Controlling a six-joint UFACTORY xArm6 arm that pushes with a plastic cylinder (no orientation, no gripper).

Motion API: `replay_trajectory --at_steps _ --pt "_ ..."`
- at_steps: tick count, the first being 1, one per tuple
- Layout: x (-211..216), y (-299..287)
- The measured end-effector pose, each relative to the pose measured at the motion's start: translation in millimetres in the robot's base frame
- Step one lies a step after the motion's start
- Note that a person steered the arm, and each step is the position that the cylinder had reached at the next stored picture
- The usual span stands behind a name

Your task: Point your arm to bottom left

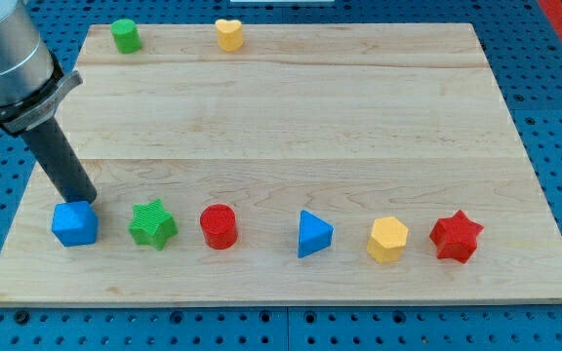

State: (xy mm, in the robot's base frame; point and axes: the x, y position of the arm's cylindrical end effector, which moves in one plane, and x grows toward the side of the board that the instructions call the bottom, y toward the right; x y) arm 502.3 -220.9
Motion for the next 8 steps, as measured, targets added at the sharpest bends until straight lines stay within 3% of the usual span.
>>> replay_trajectory --at_steps 1,3,7,8 --pt "0 0" --pt "-8 -82" --pt "32 -63" --pt "66 -60"
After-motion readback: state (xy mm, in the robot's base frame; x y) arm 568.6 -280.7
